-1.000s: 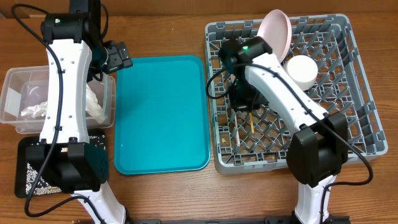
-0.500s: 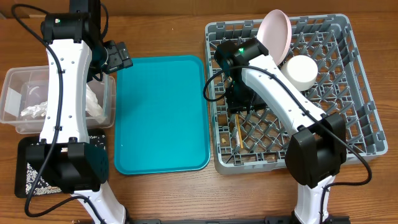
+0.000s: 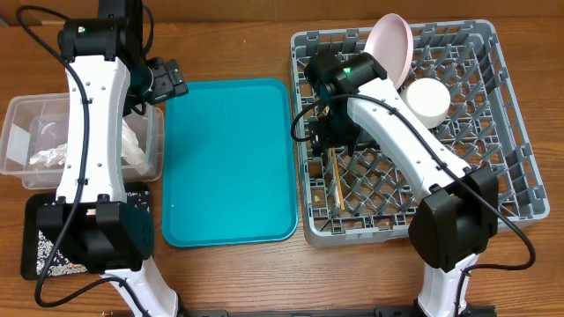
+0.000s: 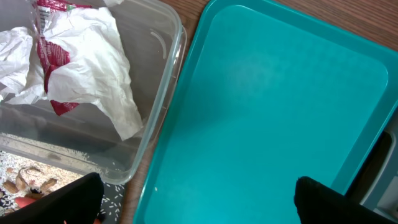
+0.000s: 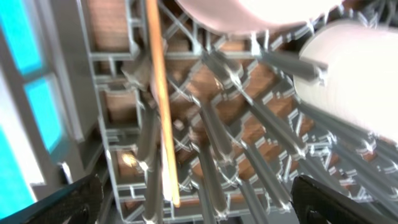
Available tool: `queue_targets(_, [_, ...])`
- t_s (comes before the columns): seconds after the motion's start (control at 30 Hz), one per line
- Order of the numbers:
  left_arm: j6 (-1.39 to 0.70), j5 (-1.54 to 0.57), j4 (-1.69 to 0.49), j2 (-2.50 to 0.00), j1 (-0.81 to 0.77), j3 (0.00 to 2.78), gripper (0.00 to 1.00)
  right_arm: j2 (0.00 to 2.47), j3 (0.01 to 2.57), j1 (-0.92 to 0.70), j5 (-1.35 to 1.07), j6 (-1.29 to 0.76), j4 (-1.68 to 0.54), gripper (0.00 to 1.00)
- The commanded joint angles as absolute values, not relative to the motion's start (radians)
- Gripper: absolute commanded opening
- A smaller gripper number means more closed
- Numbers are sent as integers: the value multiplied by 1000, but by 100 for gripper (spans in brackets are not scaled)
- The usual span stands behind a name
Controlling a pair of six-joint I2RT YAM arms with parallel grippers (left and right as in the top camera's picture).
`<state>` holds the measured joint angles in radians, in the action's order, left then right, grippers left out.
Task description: Sort waste into correct bins and load items into the dishwasher
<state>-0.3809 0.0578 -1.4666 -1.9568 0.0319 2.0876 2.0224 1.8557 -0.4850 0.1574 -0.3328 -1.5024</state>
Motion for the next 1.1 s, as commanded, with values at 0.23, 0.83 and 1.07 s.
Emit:
queue_targets(0.23, [-359,70,-1466,-1948,34,2099,100,1986,1867,-480,259,-332,-1418,100])
queue_targets(0.83, [-359,70,-1466,-1948,34,2099,100,1856,1867,-365,302,-332,-1107,100])
queue_targets(1.07, [-359,70,-1466,-1948,34,2099,100,1628,1867,-290,287,-319,-764,100])
